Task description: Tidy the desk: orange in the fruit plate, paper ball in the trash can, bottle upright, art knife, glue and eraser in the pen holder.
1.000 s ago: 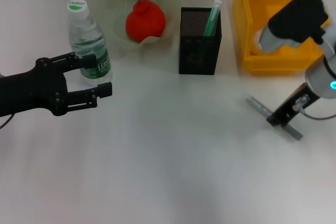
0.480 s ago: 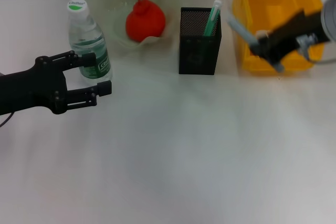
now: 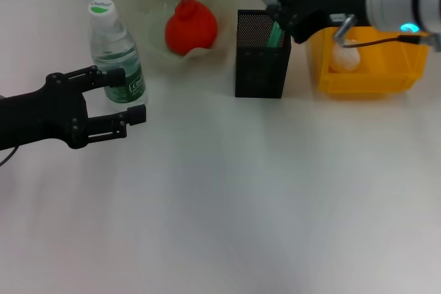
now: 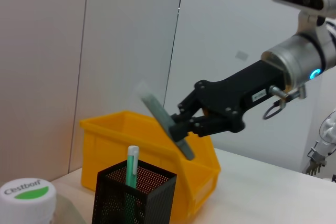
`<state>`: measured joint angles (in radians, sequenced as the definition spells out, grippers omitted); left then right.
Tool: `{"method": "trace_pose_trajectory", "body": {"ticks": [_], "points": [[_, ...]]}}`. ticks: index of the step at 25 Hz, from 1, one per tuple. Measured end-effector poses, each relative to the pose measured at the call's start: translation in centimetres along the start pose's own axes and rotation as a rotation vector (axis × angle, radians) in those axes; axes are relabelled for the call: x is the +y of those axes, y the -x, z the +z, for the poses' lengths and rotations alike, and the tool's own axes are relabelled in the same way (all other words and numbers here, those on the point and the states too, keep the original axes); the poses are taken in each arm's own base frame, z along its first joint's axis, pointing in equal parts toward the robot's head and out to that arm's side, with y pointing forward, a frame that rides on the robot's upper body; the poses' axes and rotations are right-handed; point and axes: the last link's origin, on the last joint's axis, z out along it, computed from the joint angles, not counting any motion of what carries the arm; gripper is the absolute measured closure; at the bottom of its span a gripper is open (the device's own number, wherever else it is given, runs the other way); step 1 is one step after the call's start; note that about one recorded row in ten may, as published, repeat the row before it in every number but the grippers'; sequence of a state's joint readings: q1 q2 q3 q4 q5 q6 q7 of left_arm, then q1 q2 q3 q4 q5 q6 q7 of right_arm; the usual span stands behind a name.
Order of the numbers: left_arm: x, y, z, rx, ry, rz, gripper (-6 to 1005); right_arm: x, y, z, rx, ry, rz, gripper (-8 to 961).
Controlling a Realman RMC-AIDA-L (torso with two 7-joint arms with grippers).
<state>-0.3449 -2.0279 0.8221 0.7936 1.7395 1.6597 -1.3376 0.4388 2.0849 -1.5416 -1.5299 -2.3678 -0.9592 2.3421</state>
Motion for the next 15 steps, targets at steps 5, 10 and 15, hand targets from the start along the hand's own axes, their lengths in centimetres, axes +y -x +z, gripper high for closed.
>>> {"method": "trace_pose_trajectory", "body": {"ticks": [5,10,15], "points": [[0.0,0.1,0.0,-0.001,-0.005,-0.002,202,0.1,-0.9,1.6,-0.099,-0.006,-0.021,818],[0.0,0.3,0.1,-0.001,-0.010,-0.011,202,-0.2,-1.8,2.7,-0.170,-0.021,-0.006,820],[0.0,0.5,0.0,-0.001,-0.011,-0.017,202,-0.8,-2.9,3.7,-0.162,-0.042,0.017,802]]}}
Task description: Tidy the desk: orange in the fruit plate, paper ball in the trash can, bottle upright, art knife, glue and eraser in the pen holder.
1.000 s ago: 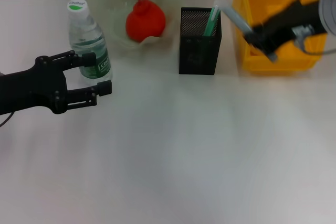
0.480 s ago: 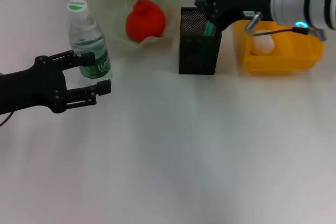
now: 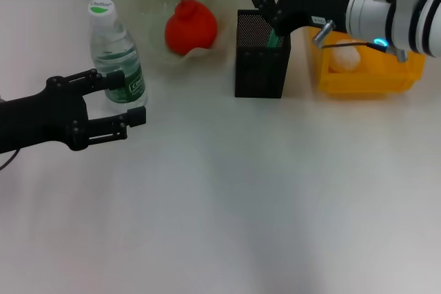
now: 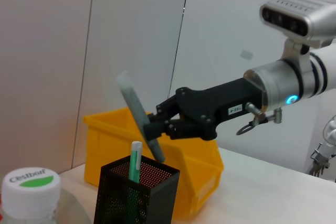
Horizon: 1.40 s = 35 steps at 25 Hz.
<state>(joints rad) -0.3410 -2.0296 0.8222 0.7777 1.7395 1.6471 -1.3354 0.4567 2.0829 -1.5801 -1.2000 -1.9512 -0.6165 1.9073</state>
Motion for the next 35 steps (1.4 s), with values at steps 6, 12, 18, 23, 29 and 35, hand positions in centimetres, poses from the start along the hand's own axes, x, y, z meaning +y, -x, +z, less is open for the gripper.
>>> {"method": "trace_pose_trajectory", "body": {"ticks": [6,12,18,23,29,35], "points": [[0.0,0.1,0.0,0.000,-0.002,-0.002,202,0.2,-1.0,1.2,0.041,0.020,0.016,767],[0.0,0.0,0.0,0.000,-0.001,-0.001,202,0.1,-1.1,1.3,0.034,0.021,0.038,732],[0.1,0.2,-0.1,0.000,-0.002,-0.004,202,0.1,-0.9,0.6,0.008,0.021,0.059,632],[0.3,0.2,-0.3,0.001,0.011,-0.005,202,0.5,-0.1,-1.9,-0.028,0.076,0.070,444],[0.7,0.0,-0.9,0.002,0.056,0.001,202,0.8,-0.8,-7.2,-0.118,0.333,0.125,301],[1.0,0.1,-2.0,0.000,0.140,-0.018,202,1.1,-4.9,-11.7,-0.178,0.530,0.125,270]]}}
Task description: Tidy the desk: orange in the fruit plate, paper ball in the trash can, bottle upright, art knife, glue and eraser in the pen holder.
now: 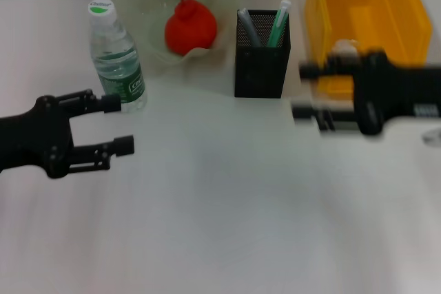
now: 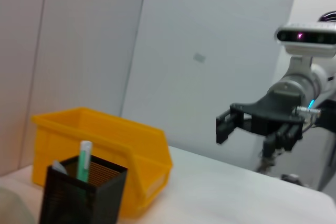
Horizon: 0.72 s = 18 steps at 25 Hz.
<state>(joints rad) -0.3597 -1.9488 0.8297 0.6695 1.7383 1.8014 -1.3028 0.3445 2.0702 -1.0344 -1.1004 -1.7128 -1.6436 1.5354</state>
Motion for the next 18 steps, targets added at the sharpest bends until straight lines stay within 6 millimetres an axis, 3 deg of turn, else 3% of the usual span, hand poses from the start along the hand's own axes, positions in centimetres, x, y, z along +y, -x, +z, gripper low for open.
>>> {"method": "trace_pose_trajectory", "body": {"ticks": [8,18], "points": [[1.2,1.9,-0.4,-0.059,0.082,-0.085,202,2.3,-4.8,-0.9,0.090,0.089,0.050,228],[1.6,2.9,0.4,-0.164,0.136,-0.088,202,3.3,-7.1,-1.4,0.049,0.086,0.007,187]]}}
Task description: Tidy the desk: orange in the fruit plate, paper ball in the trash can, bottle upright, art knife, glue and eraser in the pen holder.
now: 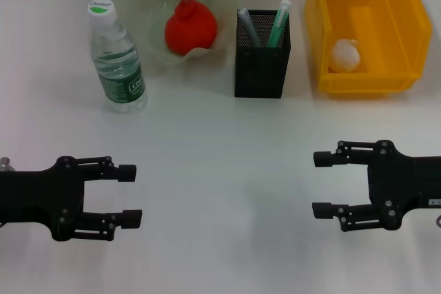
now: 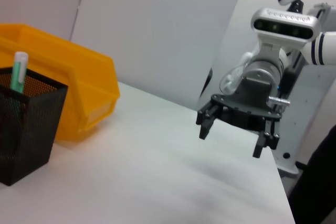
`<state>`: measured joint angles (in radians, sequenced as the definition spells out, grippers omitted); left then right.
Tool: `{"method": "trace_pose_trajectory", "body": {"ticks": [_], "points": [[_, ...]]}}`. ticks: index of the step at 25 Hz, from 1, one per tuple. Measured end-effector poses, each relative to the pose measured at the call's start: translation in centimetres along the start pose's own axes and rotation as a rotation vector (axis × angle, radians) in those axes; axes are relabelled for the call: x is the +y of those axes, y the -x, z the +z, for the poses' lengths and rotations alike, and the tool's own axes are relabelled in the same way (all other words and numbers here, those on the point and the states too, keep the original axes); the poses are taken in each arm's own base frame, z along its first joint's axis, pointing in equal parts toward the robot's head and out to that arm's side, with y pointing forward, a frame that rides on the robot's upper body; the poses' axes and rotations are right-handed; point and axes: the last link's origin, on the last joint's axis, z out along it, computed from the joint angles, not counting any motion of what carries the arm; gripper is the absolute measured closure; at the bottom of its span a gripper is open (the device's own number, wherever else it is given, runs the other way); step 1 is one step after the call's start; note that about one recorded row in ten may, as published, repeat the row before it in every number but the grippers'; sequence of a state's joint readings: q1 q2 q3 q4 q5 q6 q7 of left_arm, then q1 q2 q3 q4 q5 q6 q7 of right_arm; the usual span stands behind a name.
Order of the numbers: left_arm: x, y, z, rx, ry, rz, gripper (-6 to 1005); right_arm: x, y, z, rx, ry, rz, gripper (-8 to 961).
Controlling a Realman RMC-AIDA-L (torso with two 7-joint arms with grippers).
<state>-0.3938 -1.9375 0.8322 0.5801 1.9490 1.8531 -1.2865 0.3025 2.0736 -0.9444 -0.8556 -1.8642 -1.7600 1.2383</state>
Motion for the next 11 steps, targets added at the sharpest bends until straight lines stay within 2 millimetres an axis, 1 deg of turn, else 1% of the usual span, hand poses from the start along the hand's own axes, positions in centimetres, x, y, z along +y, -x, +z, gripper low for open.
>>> {"method": "trace_pose_trajectory", "body": {"ticks": [5,11], "points": [[-0.10,0.00,0.10,-0.004,-0.004,-0.001,202,0.14,-0.51,-0.28,0.004,-0.013,-0.008,187],[-0.18,0.00,0.10,-0.004,-0.010,-0.003,202,0.14,-0.60,-0.10,-0.009,-0.018,-0.015,187]]}}
